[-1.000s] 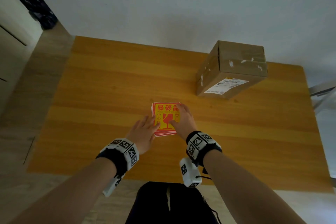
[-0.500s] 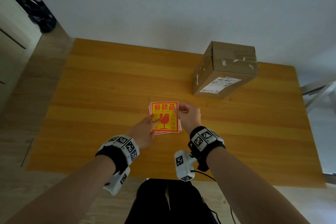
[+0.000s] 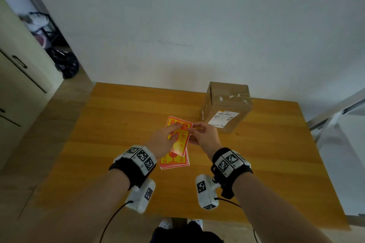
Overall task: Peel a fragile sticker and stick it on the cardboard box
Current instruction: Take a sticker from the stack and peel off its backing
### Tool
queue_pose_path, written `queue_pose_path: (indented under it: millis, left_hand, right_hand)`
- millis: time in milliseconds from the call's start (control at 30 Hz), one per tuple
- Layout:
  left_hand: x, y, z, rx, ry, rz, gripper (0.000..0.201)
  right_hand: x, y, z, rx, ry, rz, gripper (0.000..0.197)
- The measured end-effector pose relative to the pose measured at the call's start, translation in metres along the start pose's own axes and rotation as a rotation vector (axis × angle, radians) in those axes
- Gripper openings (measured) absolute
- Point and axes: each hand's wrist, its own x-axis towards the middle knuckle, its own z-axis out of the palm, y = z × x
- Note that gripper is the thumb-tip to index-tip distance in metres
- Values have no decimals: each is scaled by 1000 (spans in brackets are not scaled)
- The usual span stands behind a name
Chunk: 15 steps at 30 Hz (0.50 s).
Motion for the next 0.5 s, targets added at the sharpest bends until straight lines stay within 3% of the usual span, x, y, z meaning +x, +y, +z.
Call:
queue_pose_path:
  millis: [233, 500]
  left_hand:
    - [3, 33, -6, -63, 128, 85, 41]
    - [9, 42, -6, -61, 189, 129, 40]
  right_hand:
    - [-4, -23, -8, 117, -93, -18, 17]
    - [-3, -29, -12, 234, -117, -8, 7]
